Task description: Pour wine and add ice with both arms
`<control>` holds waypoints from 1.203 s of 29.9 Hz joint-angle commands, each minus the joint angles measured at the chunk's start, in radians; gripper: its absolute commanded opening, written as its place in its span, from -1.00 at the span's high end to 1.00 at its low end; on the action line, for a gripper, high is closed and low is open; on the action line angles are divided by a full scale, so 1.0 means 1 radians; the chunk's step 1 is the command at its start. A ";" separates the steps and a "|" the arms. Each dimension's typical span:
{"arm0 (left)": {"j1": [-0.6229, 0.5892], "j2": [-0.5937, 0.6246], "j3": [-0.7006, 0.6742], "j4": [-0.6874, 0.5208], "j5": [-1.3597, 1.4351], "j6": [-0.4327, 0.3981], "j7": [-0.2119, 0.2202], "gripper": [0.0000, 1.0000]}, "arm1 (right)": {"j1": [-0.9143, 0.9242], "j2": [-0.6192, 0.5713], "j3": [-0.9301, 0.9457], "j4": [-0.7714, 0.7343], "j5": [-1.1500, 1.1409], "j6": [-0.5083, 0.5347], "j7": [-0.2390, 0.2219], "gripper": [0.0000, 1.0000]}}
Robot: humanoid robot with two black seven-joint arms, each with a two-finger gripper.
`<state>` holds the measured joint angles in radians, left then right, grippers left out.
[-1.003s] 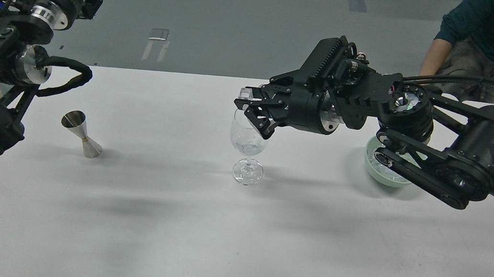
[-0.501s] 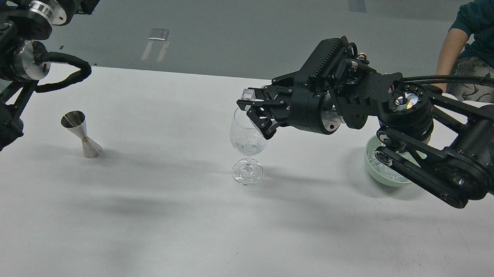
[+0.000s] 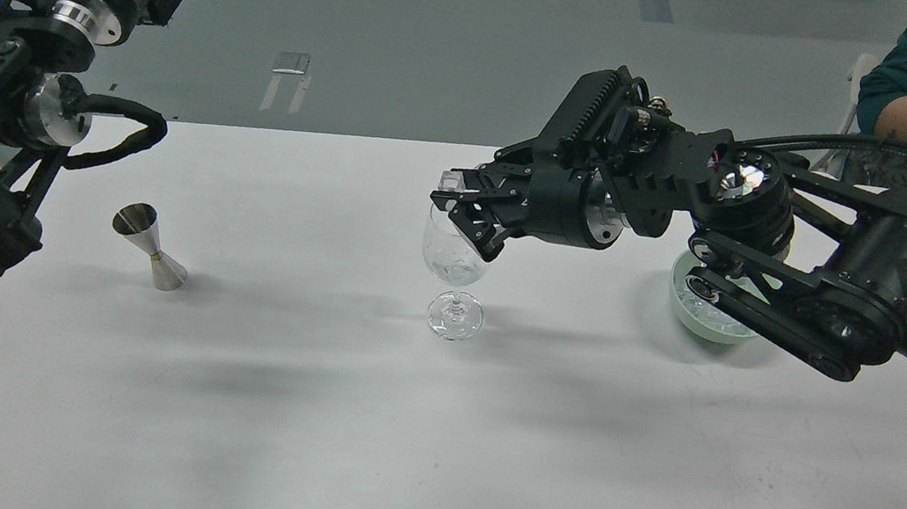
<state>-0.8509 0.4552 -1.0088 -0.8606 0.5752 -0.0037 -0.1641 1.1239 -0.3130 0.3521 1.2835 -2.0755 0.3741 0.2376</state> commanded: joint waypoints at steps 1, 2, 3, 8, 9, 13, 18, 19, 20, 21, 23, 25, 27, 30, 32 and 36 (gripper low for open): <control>0.001 -0.001 -0.001 0.000 0.000 -0.001 0.000 -0.97 | 0.002 0.000 -0.001 0.002 0.000 0.028 0.002 1.00; 0.001 -0.001 -0.001 0.000 0.000 -0.001 0.000 -0.97 | 0.004 0.000 -0.001 0.002 0.000 0.035 0.002 1.00; 0.001 -0.001 -0.001 0.000 0.000 -0.001 0.000 -0.97 | 0.004 0.000 -0.001 0.002 0.000 0.037 0.002 1.00; 0.001 -0.001 -0.001 0.000 0.000 -0.001 0.000 -0.97 | 0.007 0.000 0.001 0.004 0.000 0.065 0.002 1.00; 0.001 0.000 0.001 0.000 0.000 -0.001 0.000 -0.97 | 0.007 0.000 0.001 0.004 0.000 0.065 0.002 1.00; 0.001 0.003 0.001 0.000 0.000 -0.001 0.000 -0.97 | 0.007 0.002 0.002 0.004 0.000 0.066 0.006 1.00; 0.001 0.006 0.001 0.000 0.000 -0.001 0.000 -0.97 | 0.005 0.002 0.004 0.004 0.000 0.068 0.008 1.00; 0.001 0.007 0.001 0.000 0.000 -0.001 0.000 -0.97 | 0.005 0.002 0.004 0.004 0.000 0.068 0.008 1.00; 0.001 0.007 -0.001 0.000 0.000 -0.001 0.000 -0.97 | 0.005 0.002 0.004 0.004 0.002 0.068 0.008 1.00; 0.003 0.007 -0.001 0.000 0.000 -0.001 0.000 -0.97 | 0.005 0.002 0.004 0.004 0.000 0.068 0.008 0.98; 0.001 0.007 -0.001 0.000 0.000 -0.001 0.000 -0.97 | 0.005 0.002 0.004 0.004 0.000 0.068 0.008 0.96; 0.001 0.005 0.001 0.000 0.000 -0.002 0.000 -0.97 | 0.005 0.003 0.004 0.004 0.000 0.068 0.008 0.88; 0.003 0.005 0.001 0.000 0.000 -0.002 -0.002 -0.97 | 0.004 0.003 0.005 0.004 0.000 0.066 0.008 0.77; 0.003 0.005 0.001 0.000 0.000 -0.002 0.000 -0.97 | 0.004 0.003 0.007 0.004 0.002 0.065 0.008 0.63; 0.003 0.005 0.001 0.000 0.000 -0.002 0.000 -0.97 | 0.002 0.005 0.007 0.002 0.002 0.058 0.006 0.49; 0.001 0.007 0.001 0.000 0.000 -0.002 0.000 -0.97 | 0.002 0.017 0.013 0.002 0.003 0.055 0.003 0.26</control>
<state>-0.8483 0.4604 -1.0084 -0.8606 0.5752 -0.0061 -0.1642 1.1262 -0.3033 0.3618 1.2859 -2.0737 0.4313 0.2431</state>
